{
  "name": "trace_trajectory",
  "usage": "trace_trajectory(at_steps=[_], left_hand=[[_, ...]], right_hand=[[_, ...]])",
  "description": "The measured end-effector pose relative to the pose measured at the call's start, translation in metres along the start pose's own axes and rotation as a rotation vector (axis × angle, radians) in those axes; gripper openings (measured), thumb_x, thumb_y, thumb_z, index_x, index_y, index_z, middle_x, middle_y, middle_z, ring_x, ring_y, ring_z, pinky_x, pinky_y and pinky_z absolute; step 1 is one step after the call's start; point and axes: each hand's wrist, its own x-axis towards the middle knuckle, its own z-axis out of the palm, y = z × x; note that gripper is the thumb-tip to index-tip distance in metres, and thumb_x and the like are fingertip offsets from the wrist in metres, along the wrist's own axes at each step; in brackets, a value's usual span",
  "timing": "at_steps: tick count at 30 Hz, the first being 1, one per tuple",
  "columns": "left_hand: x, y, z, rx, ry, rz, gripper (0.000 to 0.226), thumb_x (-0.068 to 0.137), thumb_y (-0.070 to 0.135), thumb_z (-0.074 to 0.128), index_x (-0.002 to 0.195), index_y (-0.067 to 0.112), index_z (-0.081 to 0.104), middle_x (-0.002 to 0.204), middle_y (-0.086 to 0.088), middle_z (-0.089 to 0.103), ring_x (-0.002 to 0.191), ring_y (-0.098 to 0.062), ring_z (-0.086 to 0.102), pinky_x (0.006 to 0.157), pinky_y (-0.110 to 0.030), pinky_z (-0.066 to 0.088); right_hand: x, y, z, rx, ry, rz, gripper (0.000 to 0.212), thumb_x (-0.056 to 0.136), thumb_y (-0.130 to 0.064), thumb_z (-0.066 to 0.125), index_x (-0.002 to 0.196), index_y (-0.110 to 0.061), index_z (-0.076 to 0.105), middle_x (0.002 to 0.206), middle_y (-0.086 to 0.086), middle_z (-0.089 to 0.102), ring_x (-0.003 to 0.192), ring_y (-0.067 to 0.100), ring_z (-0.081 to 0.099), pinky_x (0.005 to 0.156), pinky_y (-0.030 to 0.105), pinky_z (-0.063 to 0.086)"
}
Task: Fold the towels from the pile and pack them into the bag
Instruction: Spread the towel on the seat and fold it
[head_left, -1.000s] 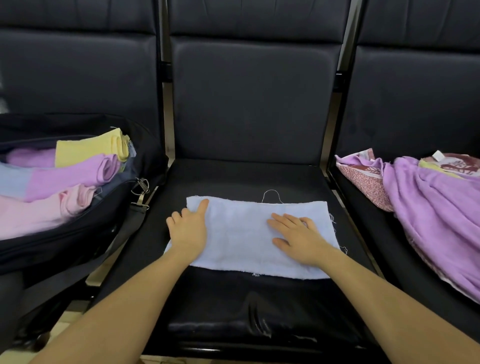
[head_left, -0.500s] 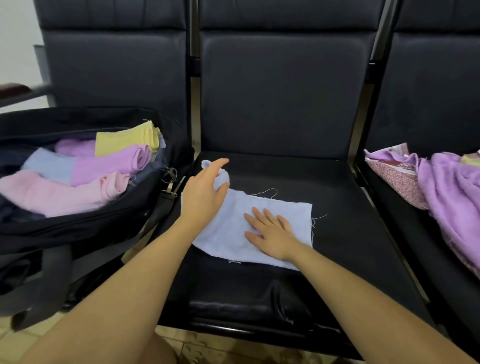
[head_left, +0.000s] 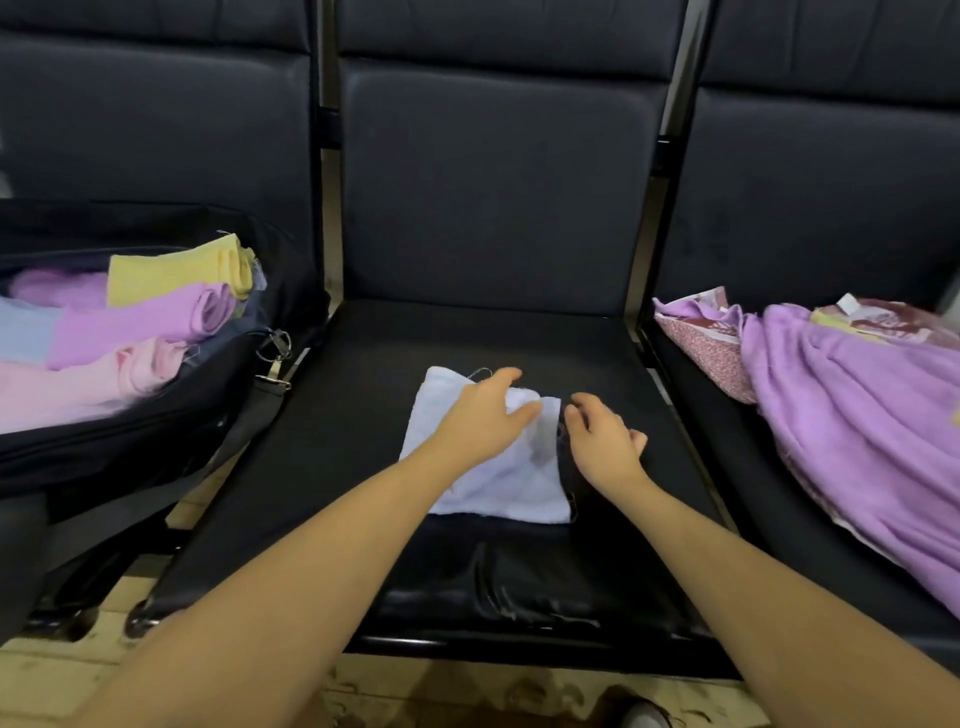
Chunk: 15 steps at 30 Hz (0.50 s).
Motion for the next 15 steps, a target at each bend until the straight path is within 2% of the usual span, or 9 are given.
trace_trajectory(at_steps=[2, 4, 6, 8, 11, 15], left_hand=[[0.002, -0.008, -0.007, 0.073, 0.028, -0.057, 0.041, 0.100, 0.031, 0.043, 0.140, 0.018, 0.045, 0.128, -0.005, 0.057, 0.115, -0.019, 0.055, 0.095, -0.018, 0.037], [0.004, -0.023, -0.018, 0.105, 0.082, -0.098, 0.036, 0.102, 0.027, 0.038, 0.134, 0.019, 0.050, 0.128, -0.007, 0.054, 0.114, -0.025, 0.055, 0.095, -0.028, 0.042], [0.003, -0.041, -0.027, 0.293, 0.034, -0.084, 0.036, 0.101, 0.023, 0.036, 0.134, 0.019, 0.050, 0.132, -0.006, 0.052, 0.117, -0.027, 0.052, 0.100, -0.036, 0.039], [-0.002, -0.059, -0.029, 0.522, -0.092, -0.074, 0.039, 0.101, 0.024, 0.034, 0.139, 0.020, 0.043, 0.144, -0.001, 0.041, 0.131, -0.021, 0.040, 0.106, -0.037, 0.028], [-0.005, -0.075, -0.029, 0.621, -0.240, -0.114, 0.046, 0.104, 0.032, 0.024, 0.149, 0.022, 0.025, 0.160, 0.001, 0.008, 0.146, -0.019, 0.007, 0.115, -0.041, 0.010], [-0.001, -0.079, -0.029, 0.674, -0.281, -0.113, 0.053, 0.104, 0.037, 0.019, 0.153, 0.022, 0.008, 0.161, -0.001, -0.008, 0.147, -0.022, -0.005, 0.117, -0.043, 0.000]], right_hand=[[-0.004, 0.002, 0.000, -0.072, -0.041, -0.062, 0.036, 0.102, -0.030, 0.035, 0.136, -0.023, 0.045, 0.130, 0.001, 0.054, 0.123, 0.020, 0.044, 0.103, 0.036, 0.020], [-0.008, -0.004, 0.004, -0.095, -0.072, -0.121, 0.038, 0.102, -0.032, 0.036, 0.139, -0.024, 0.043, 0.136, 0.000, 0.048, 0.125, 0.019, 0.042, 0.105, 0.036, 0.020], [-0.010, -0.014, 0.013, -0.093, -0.074, -0.173, 0.039, 0.101, -0.033, 0.037, 0.139, -0.024, 0.043, 0.139, -0.001, 0.045, 0.125, 0.018, 0.042, 0.105, 0.035, 0.019], [-0.009, -0.022, 0.023, -0.129, -0.057, -0.201, 0.037, 0.101, -0.035, 0.038, 0.135, -0.022, 0.046, 0.131, -0.001, 0.051, 0.118, 0.019, 0.048, 0.100, 0.034, 0.023], [-0.005, -0.028, 0.034, -0.277, 0.032, -0.099, 0.037, 0.099, -0.042, 0.040, 0.118, -0.014, 0.054, 0.115, 0.003, 0.056, 0.107, 0.022, 0.051, 0.092, 0.034, 0.029], [0.004, -0.028, 0.046, -0.343, 0.101, -0.001, 0.041, 0.093, -0.050, 0.049, 0.106, -0.012, 0.058, 0.116, 0.006, 0.047, 0.108, 0.025, 0.042, 0.092, 0.035, 0.028]])
